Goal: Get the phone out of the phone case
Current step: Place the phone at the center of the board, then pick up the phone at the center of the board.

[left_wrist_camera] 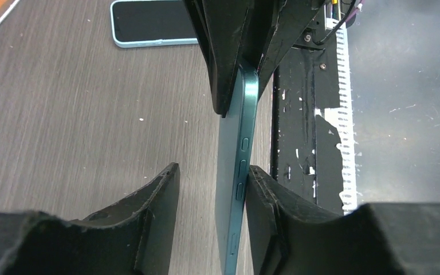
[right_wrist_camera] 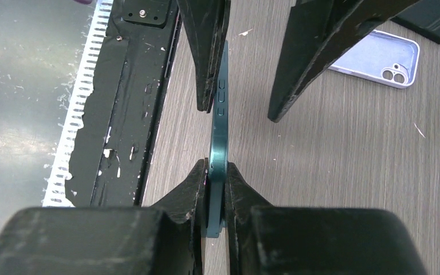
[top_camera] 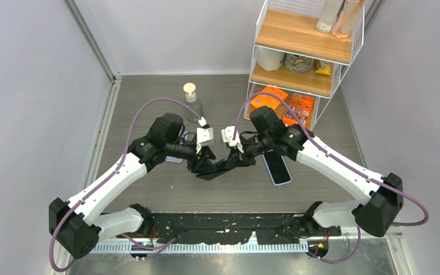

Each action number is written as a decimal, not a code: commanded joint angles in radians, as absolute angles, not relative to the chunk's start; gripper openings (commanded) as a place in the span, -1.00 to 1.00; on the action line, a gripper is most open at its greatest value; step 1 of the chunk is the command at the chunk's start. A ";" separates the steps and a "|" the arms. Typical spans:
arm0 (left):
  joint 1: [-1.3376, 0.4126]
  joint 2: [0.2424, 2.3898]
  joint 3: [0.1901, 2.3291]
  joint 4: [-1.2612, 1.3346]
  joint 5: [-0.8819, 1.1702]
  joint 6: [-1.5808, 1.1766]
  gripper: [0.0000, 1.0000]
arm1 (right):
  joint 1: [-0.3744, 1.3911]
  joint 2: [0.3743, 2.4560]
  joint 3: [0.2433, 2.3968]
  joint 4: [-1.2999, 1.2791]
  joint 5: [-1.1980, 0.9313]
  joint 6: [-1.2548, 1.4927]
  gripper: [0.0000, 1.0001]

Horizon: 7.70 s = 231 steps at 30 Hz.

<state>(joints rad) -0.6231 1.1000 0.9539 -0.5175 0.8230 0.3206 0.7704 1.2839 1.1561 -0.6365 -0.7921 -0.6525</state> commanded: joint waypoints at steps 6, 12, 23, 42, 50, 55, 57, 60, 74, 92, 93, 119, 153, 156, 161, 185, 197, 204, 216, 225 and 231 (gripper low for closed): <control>-0.640 1.156 0.972 -0.431 0.858 0.218 -0.34 | 0.775 1.254 1.195 -0.552 -0.797 -0.645 -0.90; -0.640 1.187 0.960 -0.386 0.879 0.154 -0.81 | 0.774 1.250 1.181 -0.536 -0.788 -0.635 -0.90; -0.531 1.139 0.857 -0.325 0.879 0.035 -1.00 | 0.743 1.180 1.119 -0.451 -0.701 -0.575 0.24; -0.101 1.256 0.814 -0.726 0.752 -0.009 -1.00 | 0.712 1.143 1.039 -0.333 -0.678 -0.422 0.91; -0.026 1.395 0.848 -0.775 0.674 -0.040 -1.00 | 0.705 1.150 1.030 -0.321 -0.692 -0.399 0.91; -0.013 1.437 0.854 -0.782 0.621 -0.057 -1.00 | 0.692 1.144 1.013 -0.298 -0.704 -0.390 0.91; -0.009 1.442 0.853 -0.782 0.601 -0.058 -1.00 | 0.688 1.144 1.011 -0.294 -0.707 -0.386 0.91; -0.006 1.445 0.853 -0.783 0.571 -0.067 -0.81 | 0.685 1.142 1.008 -0.291 -0.709 -0.385 0.91; 0.033 1.455 0.854 -0.789 0.521 -0.085 -0.17 | 0.670 1.147 1.018 -0.283 -0.725 -0.366 0.91; -0.138 1.324 0.954 -0.785 0.345 -0.010 0.27 | 0.657 1.112 0.986 -0.259 -0.718 -0.375 0.91; -0.166 1.324 0.968 -0.773 0.323 -0.009 0.31 | 0.654 1.109 0.984 -0.259 -0.716 -0.381 0.91; -0.598 1.689 1.190 -0.857 0.091 0.407 0.53 | 0.552 0.903 0.859 -0.215 -0.740 -0.392 0.91; -0.607 1.700 1.061 -0.864 0.027 0.440 0.20 | 0.542 0.920 0.851 -0.192 -0.766 -0.380 0.91; -0.607 1.676 1.034 -0.854 0.009 0.445 0.20 | 0.540 0.918 0.849 -0.189 -0.769 -0.378 0.91; -0.606 1.644 1.001 -0.836 -0.046 0.454 0.19 | 0.540 0.916 0.846 -0.187 -0.773 -0.375 0.91; -0.539 1.172 1.004 -0.761 -0.070 0.369 0.99 | 0.535 0.898 0.828 -0.340 -0.436 -0.364 0.91; -0.529 1.121 0.967 -0.748 -0.060 0.312 0.99 | 0.527 1.287 0.919 -0.653 0.138 -0.318 0.91; -0.529 1.118 0.962 -0.757 -0.034 0.302 0.99 | 0.487 1.363 0.901 -0.661 0.132 -0.318 0.91; -0.528 1.129 0.954 -0.754 -0.009 0.299 0.99 | 0.402 1.518 0.919 -0.733 -0.030 -0.391 0.91; -0.529 1.137 0.954 -0.752 -0.005 0.299 0.99 | 0.388 1.584 0.941 -0.807 -0.189 -0.482 0.91; -0.528 1.136 0.950 -0.750 -0.005 0.301 0.99 | 0.389 1.627 0.958 -0.828 -0.237 -0.512 0.91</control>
